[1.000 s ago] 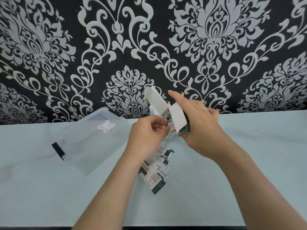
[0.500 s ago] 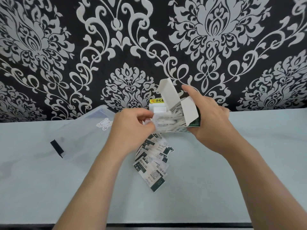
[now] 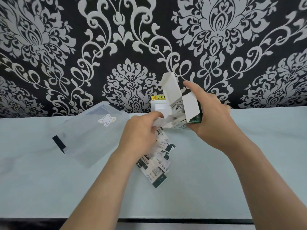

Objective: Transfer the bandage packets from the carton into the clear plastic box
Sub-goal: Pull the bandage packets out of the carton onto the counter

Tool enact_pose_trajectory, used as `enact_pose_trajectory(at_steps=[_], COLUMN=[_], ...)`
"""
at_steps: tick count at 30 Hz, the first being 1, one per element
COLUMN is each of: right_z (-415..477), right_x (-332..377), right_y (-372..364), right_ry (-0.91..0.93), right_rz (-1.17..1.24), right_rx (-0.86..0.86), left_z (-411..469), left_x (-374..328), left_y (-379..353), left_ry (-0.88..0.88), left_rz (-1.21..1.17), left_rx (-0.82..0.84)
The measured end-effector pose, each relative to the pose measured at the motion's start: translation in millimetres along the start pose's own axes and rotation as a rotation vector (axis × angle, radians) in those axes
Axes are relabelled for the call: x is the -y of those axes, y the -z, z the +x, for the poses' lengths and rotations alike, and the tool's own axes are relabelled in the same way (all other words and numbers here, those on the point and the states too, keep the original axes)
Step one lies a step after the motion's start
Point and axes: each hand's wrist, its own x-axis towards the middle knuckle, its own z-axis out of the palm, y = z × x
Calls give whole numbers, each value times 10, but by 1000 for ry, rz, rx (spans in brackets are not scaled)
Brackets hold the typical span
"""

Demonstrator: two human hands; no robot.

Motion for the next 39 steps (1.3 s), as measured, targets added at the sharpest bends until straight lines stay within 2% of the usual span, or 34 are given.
enact_pose_trajectory(at_steps=[2,5,7,9,11,12,16,19,23,27,30,32,33,35,37,39], right_z=[0,1,-3,-7,-8,-9,-16,-12,-13,24,34,24,16,3,-2,3], right_x=[-11,-18,-14,-6,18,44,144,140,147,35,15,68,100,143,147,120], right_y=[24,38,41,51,47,29,-120,-171,-203,-206,-246,-286,-307,-346,-369,-365], right_ry=[-14,-20,-14,2,32,60,203,215,242,203,226,249,256,268,273,263], right_rz=[4,21,30,38,49,52,-21,1,12,-40,-106,-156,-180,-212,-236,-252], right_rx=[-2,-6,-14,-29,-52,-65,-89,-98,-94,-127,-169,-195,-201,-211,-211,-207], left_z=[12,-3,-16,-1,12,21,53,92,93,76,60,49,43,39,48,66], left_x=[17,10,-4,-27,-99,-142,-183,-139,-109,-16,18,12,8,-9,-9,16], left_y=[69,180,219,194,148,115,-42,2,54,95,216,299,316,281,204,168], left_ry=[1,30,43,31,4,-7,-2,-1,-114,-19,89,169,200,189,138,111], left_rz=[-13,-198,-310,-436,-449,-441,-450,-470,-353,-465,-702,-990,-1054,-902,-644,-547], left_rx=[44,272,328,185,-30,-65,-14,-64,-162,-176,-73,127,206,238,165,126])
